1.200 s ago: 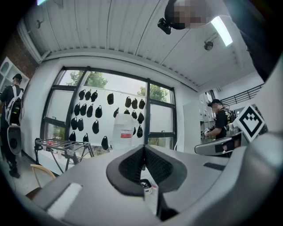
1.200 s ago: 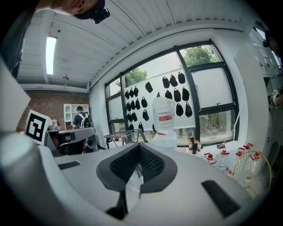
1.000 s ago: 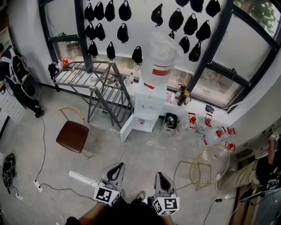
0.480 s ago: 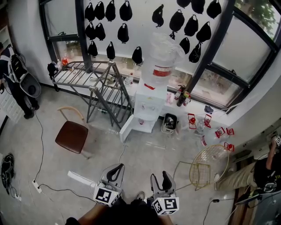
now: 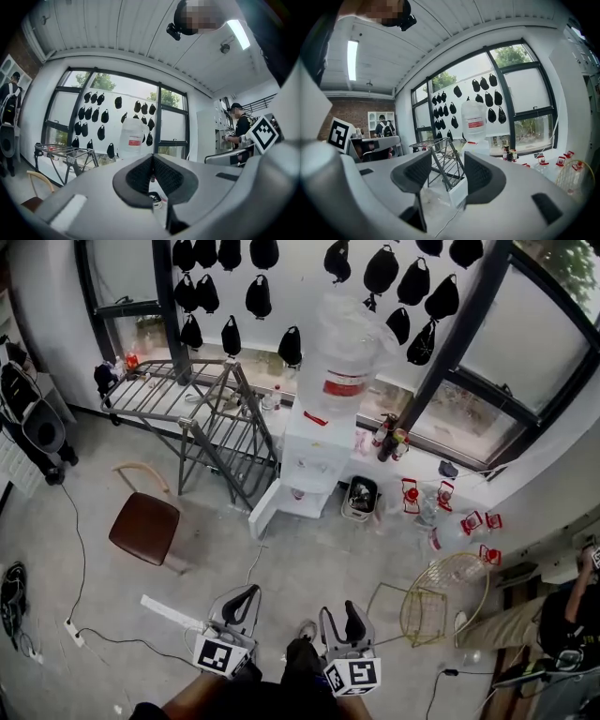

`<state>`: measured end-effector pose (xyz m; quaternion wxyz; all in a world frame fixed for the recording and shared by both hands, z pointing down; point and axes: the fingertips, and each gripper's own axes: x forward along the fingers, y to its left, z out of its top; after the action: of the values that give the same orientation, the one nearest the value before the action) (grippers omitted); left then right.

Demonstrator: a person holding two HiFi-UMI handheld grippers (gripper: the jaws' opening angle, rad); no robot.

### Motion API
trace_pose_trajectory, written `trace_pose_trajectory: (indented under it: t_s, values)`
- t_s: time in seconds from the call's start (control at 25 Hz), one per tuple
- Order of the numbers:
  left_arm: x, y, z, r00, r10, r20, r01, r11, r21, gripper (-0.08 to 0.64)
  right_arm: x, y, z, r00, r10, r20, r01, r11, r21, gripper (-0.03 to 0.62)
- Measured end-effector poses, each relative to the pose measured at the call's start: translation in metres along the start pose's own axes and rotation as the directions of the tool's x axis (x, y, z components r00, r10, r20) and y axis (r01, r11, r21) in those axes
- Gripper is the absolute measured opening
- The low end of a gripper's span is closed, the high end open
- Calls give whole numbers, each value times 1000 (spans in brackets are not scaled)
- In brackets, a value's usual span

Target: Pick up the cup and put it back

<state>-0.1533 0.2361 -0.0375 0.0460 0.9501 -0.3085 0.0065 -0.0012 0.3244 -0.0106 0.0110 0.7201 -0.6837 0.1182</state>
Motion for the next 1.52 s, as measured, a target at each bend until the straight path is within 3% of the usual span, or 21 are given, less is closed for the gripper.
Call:
trace_pose_trajectory:
  t_s: [0.24,0.48,0.8,1.08,1.52]
  values:
    - [77,-9,-18,996,90,-14,-90,996,-8,6,62,-63,-12,993,113,-39,-115,992,-46,207]
    - [134,-15,-27,985,172,21,-172,985,-4,6,126,-126,-30,976,202,-84,-208,976,-64,207]
    - [201,37,-109,972,233,-25,-234,971,-44,6,251,-160,-104,960,251,-124,-260,964,-64,206]
    - [272,96,-212,978,208,-1,-208,978,-9,6,362,-187,-207,959,255,-123,-266,961,-80,206]
    - [356,197,-425,977,211,13,-211,977,-35,6,514,-226,-432,949,247,-198,-267,960,-82,212]
